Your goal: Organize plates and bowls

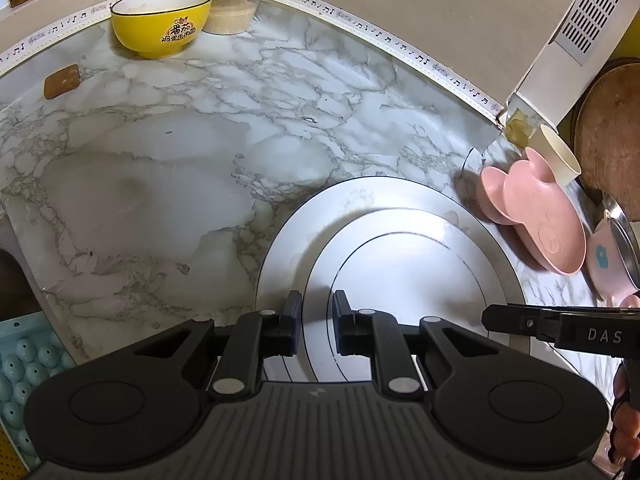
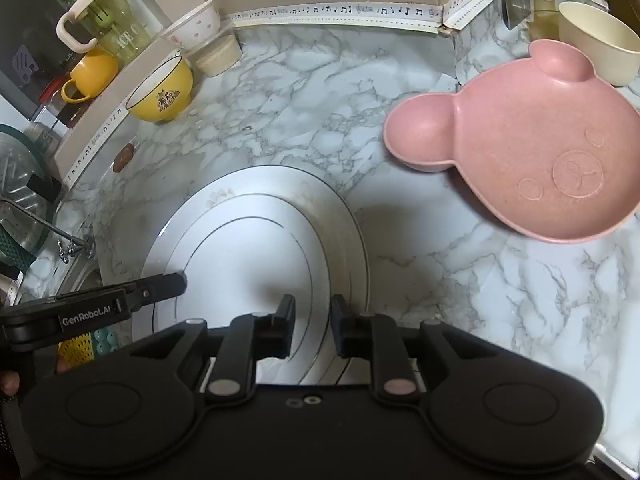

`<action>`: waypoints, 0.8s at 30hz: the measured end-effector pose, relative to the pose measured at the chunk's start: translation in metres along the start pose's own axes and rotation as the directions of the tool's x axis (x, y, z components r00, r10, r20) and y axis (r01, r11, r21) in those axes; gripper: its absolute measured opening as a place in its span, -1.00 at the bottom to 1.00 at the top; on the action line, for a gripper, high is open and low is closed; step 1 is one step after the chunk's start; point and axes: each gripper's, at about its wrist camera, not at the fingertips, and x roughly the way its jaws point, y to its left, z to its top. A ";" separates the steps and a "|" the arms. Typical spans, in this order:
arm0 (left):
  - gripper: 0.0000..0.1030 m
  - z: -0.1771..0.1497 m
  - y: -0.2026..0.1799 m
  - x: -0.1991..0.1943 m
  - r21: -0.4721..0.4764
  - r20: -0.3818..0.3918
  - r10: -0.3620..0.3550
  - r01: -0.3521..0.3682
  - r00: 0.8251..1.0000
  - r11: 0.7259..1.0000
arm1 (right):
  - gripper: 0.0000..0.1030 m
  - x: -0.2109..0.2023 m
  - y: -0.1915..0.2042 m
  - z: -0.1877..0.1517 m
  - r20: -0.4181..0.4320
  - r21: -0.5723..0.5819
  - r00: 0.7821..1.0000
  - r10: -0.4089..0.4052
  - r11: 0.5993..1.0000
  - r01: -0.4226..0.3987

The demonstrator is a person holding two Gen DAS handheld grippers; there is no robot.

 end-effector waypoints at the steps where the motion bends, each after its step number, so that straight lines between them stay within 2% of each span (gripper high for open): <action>1: -0.70 0.000 0.000 0.000 0.002 -0.004 -0.001 0.001 1.000 1.000 | -0.61 0.000 0.000 0.001 -0.002 -0.002 1.000 -0.001 1.000 0.001; 12: -0.70 0.000 0.003 -0.005 0.006 -0.011 -0.003 0.003 1.000 1.000 | -0.51 -0.008 0.002 0.005 -0.015 -0.033 1.000 0.001 0.999 -0.001; 17: -0.70 -0.003 0.003 -0.014 0.010 -0.011 0.008 -0.008 1.000 1.000 | -0.25 -0.016 0.006 0.004 -0.001 -0.062 1.000 0.011 0.998 -0.011; 21: -0.70 -0.004 -0.004 -0.025 0.042 0.016 0.020 -0.020 1.000 0.999 | -0.14 -0.024 0.013 0.003 0.029 -0.094 1.000 0.003 0.996 0.000; 24: -0.67 -0.001 -0.011 -0.033 0.049 0.035 0.002 -0.003 0.999 0.999 | 0.04 -0.033 0.017 0.004 0.054 -0.121 0.999 0.000 0.993 0.006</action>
